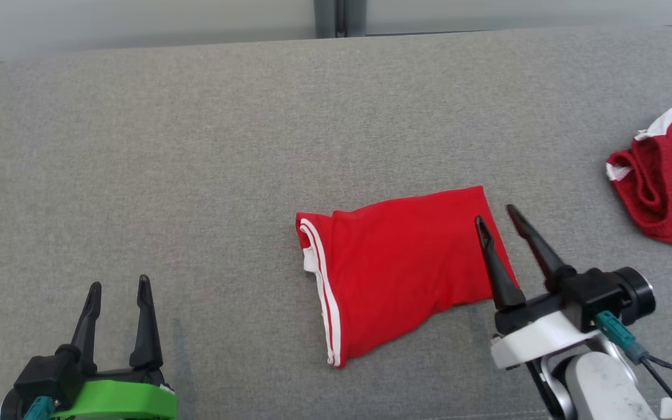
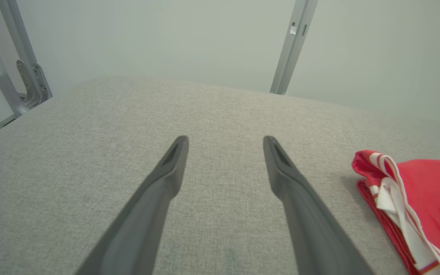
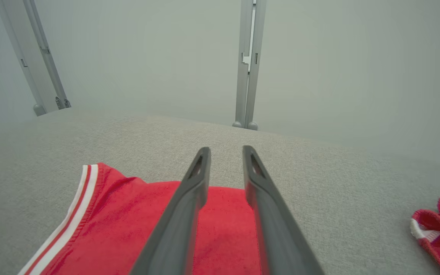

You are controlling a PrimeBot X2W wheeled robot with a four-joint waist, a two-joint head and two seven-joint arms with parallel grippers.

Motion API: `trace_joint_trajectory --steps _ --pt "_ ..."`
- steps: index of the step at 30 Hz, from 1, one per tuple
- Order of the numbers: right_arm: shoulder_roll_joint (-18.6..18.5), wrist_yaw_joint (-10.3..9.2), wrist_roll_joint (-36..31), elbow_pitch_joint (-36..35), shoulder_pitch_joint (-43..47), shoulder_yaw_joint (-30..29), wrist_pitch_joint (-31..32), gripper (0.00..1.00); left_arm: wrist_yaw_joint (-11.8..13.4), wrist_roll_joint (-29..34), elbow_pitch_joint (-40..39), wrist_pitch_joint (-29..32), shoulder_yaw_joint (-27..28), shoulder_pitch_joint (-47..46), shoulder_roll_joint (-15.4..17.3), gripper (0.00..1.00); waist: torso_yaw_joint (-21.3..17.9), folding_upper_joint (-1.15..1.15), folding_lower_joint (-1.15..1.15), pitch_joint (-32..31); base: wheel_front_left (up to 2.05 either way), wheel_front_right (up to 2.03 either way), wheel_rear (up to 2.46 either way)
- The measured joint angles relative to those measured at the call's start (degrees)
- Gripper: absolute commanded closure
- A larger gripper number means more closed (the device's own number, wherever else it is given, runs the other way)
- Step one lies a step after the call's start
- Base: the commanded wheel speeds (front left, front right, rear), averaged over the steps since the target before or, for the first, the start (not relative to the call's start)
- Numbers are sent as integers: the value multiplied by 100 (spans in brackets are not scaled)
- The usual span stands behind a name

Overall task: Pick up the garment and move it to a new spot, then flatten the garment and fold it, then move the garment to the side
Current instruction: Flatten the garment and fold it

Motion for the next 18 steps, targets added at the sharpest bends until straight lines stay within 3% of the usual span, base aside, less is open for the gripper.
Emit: trace_joint_trajectory --steps 11,18 --pt "-379 0 7 -80 745 -1292 -1 0 0 160 109 0 145 409 -4 0 -266 0 0 -419 0 0 0" --pt "-380 0 52 305 1196 -1683 -1 0 0 205 174 0 143 867 -5 0 -259 0 0 -759 0 0 0"
